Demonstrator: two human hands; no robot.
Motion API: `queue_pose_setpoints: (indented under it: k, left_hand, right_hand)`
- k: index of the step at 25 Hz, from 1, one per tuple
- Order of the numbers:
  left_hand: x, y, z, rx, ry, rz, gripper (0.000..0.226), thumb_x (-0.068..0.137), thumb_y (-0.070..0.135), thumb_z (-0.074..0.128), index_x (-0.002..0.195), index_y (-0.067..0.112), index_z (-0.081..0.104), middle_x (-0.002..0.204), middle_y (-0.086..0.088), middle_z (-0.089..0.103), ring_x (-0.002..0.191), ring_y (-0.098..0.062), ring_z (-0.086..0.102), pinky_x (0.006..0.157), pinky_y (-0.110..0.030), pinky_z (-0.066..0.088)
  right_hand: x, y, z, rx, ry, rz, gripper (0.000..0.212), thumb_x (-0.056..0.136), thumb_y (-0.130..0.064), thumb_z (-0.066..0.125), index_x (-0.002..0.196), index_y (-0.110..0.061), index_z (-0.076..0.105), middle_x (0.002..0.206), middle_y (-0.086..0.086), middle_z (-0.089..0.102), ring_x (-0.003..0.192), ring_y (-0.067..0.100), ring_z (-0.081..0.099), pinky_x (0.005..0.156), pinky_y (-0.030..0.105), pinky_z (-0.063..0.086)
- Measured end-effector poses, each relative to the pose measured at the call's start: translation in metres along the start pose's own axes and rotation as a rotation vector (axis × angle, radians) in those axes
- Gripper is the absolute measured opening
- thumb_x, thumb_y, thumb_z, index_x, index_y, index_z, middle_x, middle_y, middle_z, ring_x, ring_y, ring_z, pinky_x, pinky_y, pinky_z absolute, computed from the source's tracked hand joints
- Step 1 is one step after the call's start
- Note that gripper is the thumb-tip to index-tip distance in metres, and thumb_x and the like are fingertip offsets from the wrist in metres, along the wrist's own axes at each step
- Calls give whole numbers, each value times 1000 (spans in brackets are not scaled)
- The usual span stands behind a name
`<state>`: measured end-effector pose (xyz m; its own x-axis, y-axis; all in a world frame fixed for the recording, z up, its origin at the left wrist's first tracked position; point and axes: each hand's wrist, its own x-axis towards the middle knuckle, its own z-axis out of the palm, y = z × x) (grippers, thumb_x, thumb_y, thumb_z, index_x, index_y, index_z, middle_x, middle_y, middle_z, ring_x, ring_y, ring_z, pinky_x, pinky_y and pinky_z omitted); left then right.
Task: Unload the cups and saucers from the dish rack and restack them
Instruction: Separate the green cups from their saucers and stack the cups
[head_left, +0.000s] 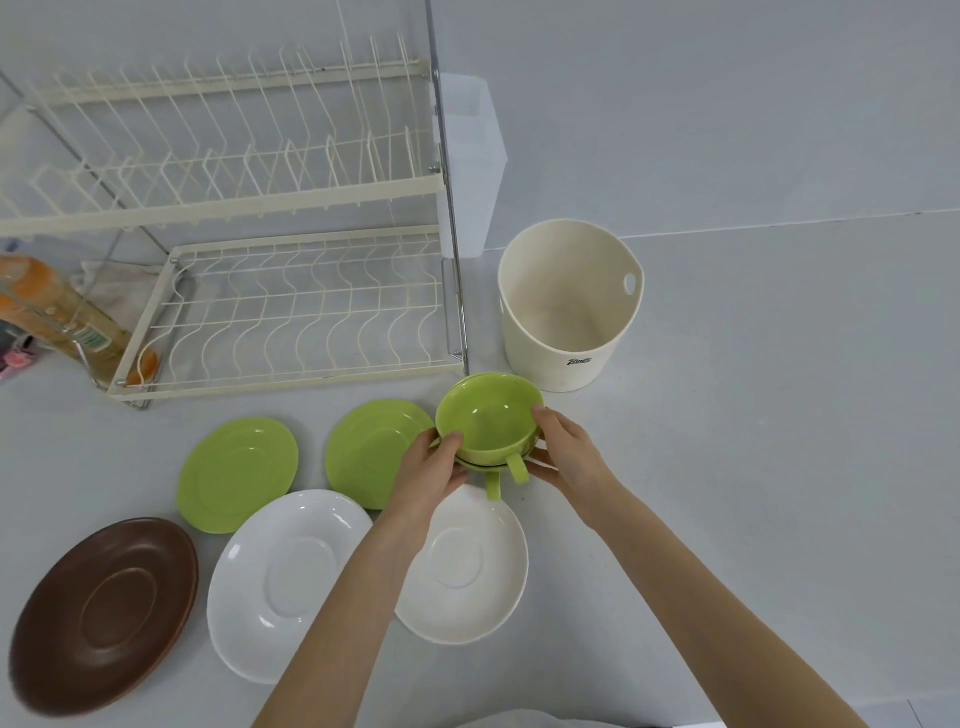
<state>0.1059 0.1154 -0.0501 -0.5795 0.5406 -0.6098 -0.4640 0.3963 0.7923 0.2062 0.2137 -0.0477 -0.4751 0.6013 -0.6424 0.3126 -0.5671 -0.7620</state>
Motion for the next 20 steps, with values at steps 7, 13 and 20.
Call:
queue_pose_setpoints:
  k: [7,13,20]
  left_hand:
    - [-8,12,-13,4,34,74,34,89,15,49,120,3,53,88,-1,60,85,-20,59,69,-17,53]
    - [-13,36,-53,20,71,155,36,89,16,49,123,6,52,106,-6,62,95,-22,62,65,-10,53]
    - [-6,62,-131,23,111,189,38,89,18,51,124,5,51,102,-4,62,93,-22,62,64,-11,54]
  right_hand:
    - [-16,-8,10,-19,30,-105,19,94,-30,41,88,-28,59,117,16,61,116,28,57,91,30,49]
    - [-24,-23,49,-10,-15,-177,14,94,-30,43,96,-30,58,109,7,61,115,26,58,90,27,48]
    - [-18,-35,129,-69,-42,-162,35,94,-31,43,123,-16,55,125,13,59,114,28,58,89,28,49]
